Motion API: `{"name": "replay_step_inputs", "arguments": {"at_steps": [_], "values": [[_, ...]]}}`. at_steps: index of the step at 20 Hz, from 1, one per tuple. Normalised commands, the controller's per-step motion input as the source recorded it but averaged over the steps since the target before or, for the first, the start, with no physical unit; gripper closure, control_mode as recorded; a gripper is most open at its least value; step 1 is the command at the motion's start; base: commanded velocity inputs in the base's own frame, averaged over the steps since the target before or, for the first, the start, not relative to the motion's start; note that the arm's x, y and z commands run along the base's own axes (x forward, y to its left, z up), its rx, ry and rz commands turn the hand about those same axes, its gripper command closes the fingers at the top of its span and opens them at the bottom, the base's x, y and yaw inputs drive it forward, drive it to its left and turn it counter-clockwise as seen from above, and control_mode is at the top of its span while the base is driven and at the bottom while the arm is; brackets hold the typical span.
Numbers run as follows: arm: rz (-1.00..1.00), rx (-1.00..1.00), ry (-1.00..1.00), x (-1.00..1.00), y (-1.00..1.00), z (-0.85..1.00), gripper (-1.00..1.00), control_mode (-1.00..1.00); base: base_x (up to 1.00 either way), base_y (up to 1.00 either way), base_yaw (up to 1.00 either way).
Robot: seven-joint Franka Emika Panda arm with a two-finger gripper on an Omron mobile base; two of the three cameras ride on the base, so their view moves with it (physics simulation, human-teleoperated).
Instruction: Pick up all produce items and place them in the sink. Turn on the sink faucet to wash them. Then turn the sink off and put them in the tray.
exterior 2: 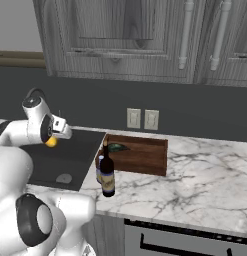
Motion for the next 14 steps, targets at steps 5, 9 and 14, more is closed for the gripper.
{"name": "replay_step_inputs", "arguments": {"at_steps": [5,9,14], "values": [[-0.06,0.0,-0.01,-0.17,-0.42,0.34,1.0,-1.0,0.0,0.0,0.0],[-0.05,0.0,-0.02,-0.02,-0.44,0.37,1.0,-1.0,0.0,0.0,0.0],[-0.07,0.0,-0.06,-0.05,-0.47,0.27,1.0,-1.0,0.0,0.0,0.0]]}}
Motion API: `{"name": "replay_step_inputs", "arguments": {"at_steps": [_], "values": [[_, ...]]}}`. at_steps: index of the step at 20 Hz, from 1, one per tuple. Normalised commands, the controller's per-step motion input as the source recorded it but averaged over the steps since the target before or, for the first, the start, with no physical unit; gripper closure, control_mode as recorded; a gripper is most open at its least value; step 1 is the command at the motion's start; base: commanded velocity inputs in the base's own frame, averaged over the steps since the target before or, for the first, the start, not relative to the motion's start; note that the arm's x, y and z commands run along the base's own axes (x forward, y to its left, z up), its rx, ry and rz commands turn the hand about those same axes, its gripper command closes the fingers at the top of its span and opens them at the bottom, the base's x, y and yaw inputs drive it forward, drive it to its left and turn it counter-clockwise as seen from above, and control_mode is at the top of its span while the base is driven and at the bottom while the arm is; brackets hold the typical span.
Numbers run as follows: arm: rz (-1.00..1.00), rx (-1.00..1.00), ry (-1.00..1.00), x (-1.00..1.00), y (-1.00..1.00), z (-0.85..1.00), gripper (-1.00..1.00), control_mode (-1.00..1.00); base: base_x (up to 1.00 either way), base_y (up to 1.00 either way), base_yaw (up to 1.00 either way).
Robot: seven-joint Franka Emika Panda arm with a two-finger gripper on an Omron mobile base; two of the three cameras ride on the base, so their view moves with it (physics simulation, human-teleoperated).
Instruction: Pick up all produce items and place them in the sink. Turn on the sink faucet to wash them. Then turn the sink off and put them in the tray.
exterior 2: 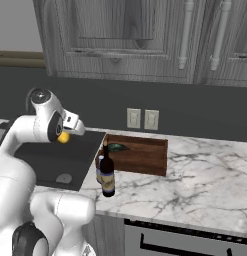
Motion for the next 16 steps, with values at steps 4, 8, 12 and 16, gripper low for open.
{"name": "replay_step_inputs", "arguments": {"at_steps": [4,8,12,16], "values": [[-0.06,0.0,-0.02,0.0,-0.47,0.25,1.0,-1.0,0.0,0.0,0.0],[-0.06,0.0,0.0,0.0,-0.5,0.17,1.0,-1.0,0.0,0.0,0.0],[-0.07,0.0,0.0,0.0,-0.55,0.12,1.0,-1.0,0.0,0.0,0.0],[-0.07,0.0,0.0,0.0,-0.54,0.08,1.0,-1.0,0.0,0.0,0.0]]}}
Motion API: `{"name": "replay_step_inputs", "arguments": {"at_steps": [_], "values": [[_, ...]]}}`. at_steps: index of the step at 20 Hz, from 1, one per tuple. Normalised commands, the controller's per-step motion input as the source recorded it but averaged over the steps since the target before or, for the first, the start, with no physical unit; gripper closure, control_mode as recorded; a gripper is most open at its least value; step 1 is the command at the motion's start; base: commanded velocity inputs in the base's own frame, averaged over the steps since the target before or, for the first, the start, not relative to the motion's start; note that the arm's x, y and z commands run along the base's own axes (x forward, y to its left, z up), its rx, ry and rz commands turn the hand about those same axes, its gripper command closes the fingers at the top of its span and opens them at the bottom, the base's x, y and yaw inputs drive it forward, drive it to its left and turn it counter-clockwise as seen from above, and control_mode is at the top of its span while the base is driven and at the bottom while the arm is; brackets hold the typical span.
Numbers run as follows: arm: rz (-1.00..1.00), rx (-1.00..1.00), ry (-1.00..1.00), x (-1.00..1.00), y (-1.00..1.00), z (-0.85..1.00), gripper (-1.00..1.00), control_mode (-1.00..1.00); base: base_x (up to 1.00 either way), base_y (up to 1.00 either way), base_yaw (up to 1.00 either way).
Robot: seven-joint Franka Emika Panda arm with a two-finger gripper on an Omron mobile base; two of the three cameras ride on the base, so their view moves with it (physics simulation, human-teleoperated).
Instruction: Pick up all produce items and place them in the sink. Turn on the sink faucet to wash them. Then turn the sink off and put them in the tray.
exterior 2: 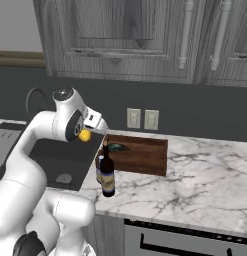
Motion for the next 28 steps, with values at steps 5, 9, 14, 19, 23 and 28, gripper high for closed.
{"name": "replay_step_inputs", "arguments": {"at_steps": [5,9,14,19,23,28], "values": [[-0.06,0.0,0.0,0.0,-0.52,0.07,1.0,-1.0,0.0,0.0,0.0],[-0.03,0.0,0.0,0.0,-0.44,0.05,1.0,-1.0,0.0,0.0,0.0],[-0.02,0.0,0.0,0.0,-0.4,0.03,1.0,-1.0,0.0,0.0,0.0],[-0.01,0.0,0.0,0.0,-0.4,0.0,1.0,-1.0,0.0,0.0,0.0],[-0.01,0.0,0.0,0.0,-0.31,0.0,1.0,-1.0,0.0,0.0,0.0],[0.0,0.0,0.0,0.03,0.14,0.0,1.0,-1.0,0.0,0.0,0.0]]}}
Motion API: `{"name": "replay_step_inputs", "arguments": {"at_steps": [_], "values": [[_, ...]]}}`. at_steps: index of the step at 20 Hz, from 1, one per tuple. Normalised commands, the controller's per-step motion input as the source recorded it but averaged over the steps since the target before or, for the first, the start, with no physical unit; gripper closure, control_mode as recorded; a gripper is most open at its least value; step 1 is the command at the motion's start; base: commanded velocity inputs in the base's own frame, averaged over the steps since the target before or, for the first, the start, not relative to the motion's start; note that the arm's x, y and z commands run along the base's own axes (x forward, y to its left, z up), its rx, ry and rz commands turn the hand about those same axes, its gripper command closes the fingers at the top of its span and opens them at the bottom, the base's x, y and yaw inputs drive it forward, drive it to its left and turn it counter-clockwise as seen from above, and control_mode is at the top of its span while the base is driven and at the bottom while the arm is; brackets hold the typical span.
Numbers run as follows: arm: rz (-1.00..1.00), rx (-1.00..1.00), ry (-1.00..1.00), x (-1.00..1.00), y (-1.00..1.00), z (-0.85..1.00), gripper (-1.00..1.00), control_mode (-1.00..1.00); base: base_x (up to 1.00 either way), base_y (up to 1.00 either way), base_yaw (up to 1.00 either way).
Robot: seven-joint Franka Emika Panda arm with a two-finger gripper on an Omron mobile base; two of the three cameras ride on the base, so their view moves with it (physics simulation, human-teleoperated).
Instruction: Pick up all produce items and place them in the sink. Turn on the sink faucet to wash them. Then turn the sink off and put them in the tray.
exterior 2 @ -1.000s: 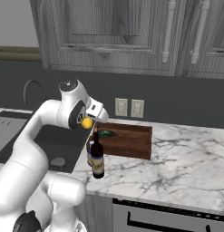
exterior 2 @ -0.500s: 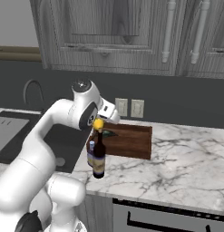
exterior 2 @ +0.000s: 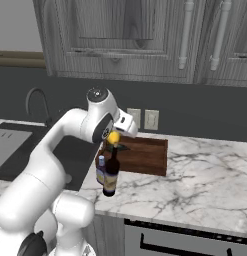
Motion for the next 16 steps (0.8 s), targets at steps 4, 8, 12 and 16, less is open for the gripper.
{"name": "replay_step_inputs", "arguments": {"at_steps": [4,8,12,16], "values": [[0.0,0.0,0.01,0.14,0.44,0.04,1.0,-1.0,0.0,0.0,0.0],[-0.01,0.0,0.01,0.17,0.15,0.14,1.0,-1.0,0.0,0.0,0.0],[-0.01,0.0,0.0,0.32,0.0,0.11,1.0,-1.0,0.0,0.0,0.0],[0.0,0.0,0.0,0.1,-0.1,0.01,1.0,-1.0,0.0,0.0,0.0]]}}
